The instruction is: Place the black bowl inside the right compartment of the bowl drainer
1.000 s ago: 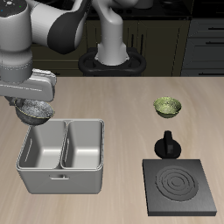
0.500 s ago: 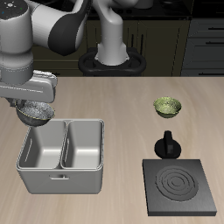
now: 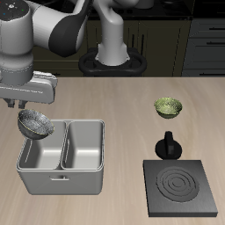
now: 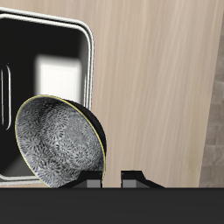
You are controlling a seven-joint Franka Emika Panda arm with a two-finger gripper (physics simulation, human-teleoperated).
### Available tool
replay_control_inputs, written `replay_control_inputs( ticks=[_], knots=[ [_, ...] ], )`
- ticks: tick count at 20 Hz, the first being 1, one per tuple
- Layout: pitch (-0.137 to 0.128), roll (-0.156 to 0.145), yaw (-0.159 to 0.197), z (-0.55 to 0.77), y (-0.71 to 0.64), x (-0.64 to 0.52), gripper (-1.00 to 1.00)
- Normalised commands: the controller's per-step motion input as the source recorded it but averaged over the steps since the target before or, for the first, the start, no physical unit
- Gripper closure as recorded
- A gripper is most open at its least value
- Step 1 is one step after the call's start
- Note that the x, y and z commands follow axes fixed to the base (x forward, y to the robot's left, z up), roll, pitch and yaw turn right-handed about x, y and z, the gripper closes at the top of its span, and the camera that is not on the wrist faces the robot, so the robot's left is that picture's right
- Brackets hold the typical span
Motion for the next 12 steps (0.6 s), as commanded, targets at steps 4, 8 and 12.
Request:
replay_control_inputs(
  ticks=[4, 8, 12],
  knots=[
    [-0.008, 0.013, 0.017, 0.07, 0.05, 0.01, -1.0],
    [-0.004, 0.003, 0.009, 0.07, -0.01, -0.01, -1.0],
    [-0.008, 0.008, 0.013, 0.06, 0.03, -0.01, -1.0]
  ],
)
